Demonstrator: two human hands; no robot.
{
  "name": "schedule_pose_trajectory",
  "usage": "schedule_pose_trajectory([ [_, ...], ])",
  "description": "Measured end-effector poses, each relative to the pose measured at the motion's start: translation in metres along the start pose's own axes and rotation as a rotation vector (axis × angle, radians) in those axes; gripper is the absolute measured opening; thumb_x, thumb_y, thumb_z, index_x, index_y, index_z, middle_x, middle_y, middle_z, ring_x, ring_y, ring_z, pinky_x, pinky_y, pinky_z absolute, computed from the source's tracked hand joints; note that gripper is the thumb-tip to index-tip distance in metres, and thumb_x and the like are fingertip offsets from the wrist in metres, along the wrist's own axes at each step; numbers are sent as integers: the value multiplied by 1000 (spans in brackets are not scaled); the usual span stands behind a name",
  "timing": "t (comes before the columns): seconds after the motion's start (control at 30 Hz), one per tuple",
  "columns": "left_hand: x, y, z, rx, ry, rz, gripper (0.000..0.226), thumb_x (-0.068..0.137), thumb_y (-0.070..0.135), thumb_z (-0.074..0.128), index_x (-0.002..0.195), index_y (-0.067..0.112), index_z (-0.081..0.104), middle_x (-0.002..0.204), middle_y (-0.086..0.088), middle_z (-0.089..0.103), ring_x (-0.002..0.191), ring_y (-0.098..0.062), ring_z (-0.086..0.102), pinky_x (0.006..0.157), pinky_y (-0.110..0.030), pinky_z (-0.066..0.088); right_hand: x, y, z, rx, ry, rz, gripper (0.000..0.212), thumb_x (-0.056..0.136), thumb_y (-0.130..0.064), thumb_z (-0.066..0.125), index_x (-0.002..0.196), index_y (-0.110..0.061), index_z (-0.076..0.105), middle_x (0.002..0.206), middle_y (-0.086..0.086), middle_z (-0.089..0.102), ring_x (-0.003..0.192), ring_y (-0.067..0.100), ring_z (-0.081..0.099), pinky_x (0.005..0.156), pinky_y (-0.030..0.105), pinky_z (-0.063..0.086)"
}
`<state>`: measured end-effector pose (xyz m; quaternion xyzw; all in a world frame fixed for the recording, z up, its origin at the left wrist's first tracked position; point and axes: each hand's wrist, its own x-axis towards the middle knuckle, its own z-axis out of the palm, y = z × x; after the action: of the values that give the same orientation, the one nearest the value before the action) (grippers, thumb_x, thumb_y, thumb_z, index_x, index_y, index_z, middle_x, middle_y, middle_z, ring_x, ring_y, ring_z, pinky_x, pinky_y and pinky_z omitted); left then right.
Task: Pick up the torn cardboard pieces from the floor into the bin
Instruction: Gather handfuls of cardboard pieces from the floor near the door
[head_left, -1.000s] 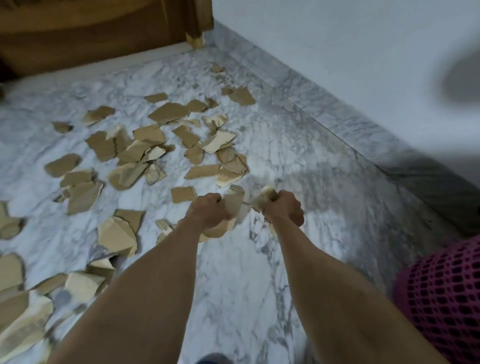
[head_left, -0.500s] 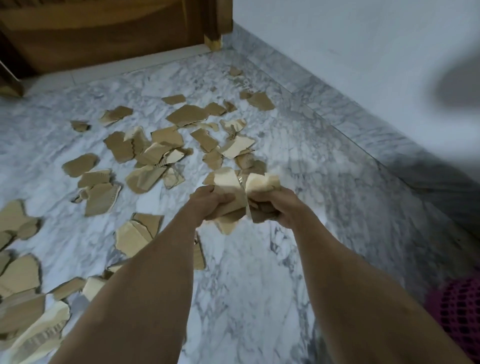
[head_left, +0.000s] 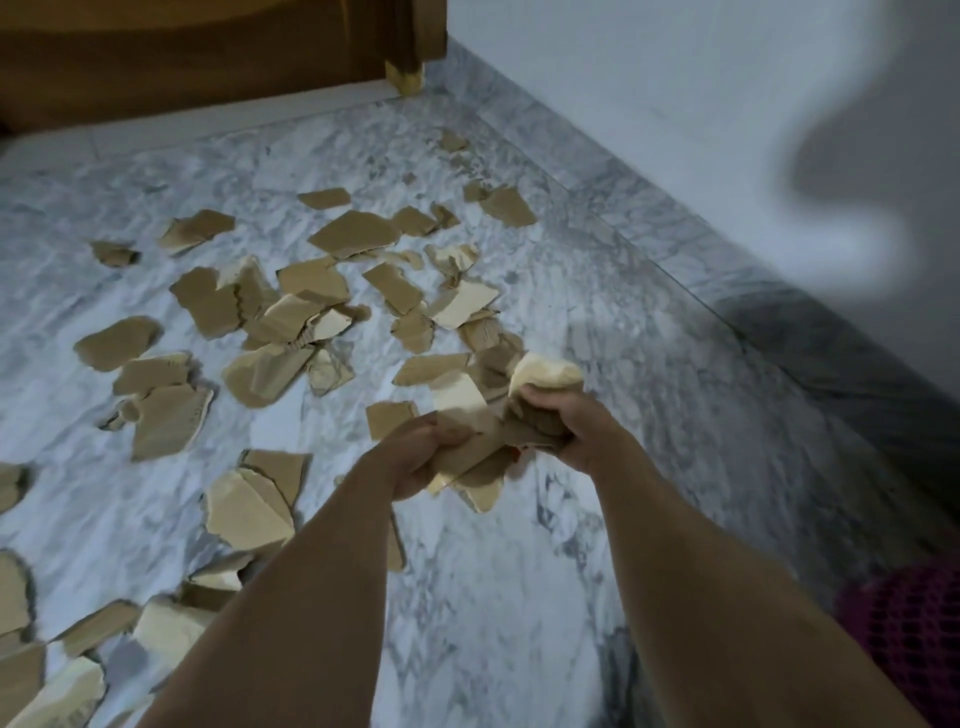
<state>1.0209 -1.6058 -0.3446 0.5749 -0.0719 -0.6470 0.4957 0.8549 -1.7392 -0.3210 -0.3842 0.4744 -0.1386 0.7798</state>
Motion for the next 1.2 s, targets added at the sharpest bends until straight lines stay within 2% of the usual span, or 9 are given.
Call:
schedule_pose_trajectory([
  [0.17,-8,2,-37,-75,159,-13,24,94,0,61,117,-1,64,120,-23,68,108,-37,66,97,-48,54,15,-13,-5,-102,34,-25,4,93,-7,65,90,-4,65,79,9,70,71,21,66,58,31,50],
  [0.33,-7,22,-58,224,418,107,41,81,8,77,120,3,67,112,-17,72,97,-32,70,75,-35,57,59,-19,6,-351,161,-122,69,39,-20,96,104,-17,74,106,8,77,99,27,73,92,47,57],
  [0.47,7,29,-54,595,602,126,70,75,20,84,137,9,53,126,-11,62,114,-31,62,89,-35,54,78,-41,34,-595,197,-166,72,65,-6,91,129,-10,59,126,7,68,113,21,63,90,29,47],
  [0.6,20,14,-43,974,667,42,87,75,32,83,146,9,39,140,-15,28,129,-37,42,101,-36,42,107,-46,42,-880,180,-79,107,66,-10,92,152,-8,27,149,10,48,138,29,46,107,35,40],
  [0.67,24,9,-44,1023,684,10,85,74,37,84,143,10,42,135,-13,26,128,-37,40,107,-38,40,115,-44,41,-1033,182,-19,103,65,-16,94,148,-7,34,146,11,52,135,30,49,104,34,42],
  [0.77,23,13,-42,1036,691,15,77,74,35,85,135,8,46,133,-16,37,126,-37,43,104,-39,41,115,-41,43,-1186,237,-30,97,59,-31,96,139,-10,43,138,12,55,129,31,51,98,35,45],
  [0.93,20,19,-42,928,647,-8,61,77,24,83,126,4,54,123,-13,60,118,-33,57,87,-35,48,107,-35,46,-1387,292,-2,90,75,-33,85,146,-20,31,153,13,16,140,36,22,101,45,42],
  [1.1,-7,13,-57,629,475,-31,24,83,16,79,102,3,69,97,-13,68,79,-21,63,69,-30,50,85,-15,46,-1198,304,-81,67,76,-19,79,133,-15,44,128,11,59,116,33,59,89,39,53],
  [1.2,-30,15,-68,554,476,-16,23,88,16,76,100,3,62,96,-12,64,85,-23,60,76,-30,47,68,-5,52,-1066,272,-13,68,65,-17,86,124,-12,52,117,10,66,106,32,64,86,40,58],
])
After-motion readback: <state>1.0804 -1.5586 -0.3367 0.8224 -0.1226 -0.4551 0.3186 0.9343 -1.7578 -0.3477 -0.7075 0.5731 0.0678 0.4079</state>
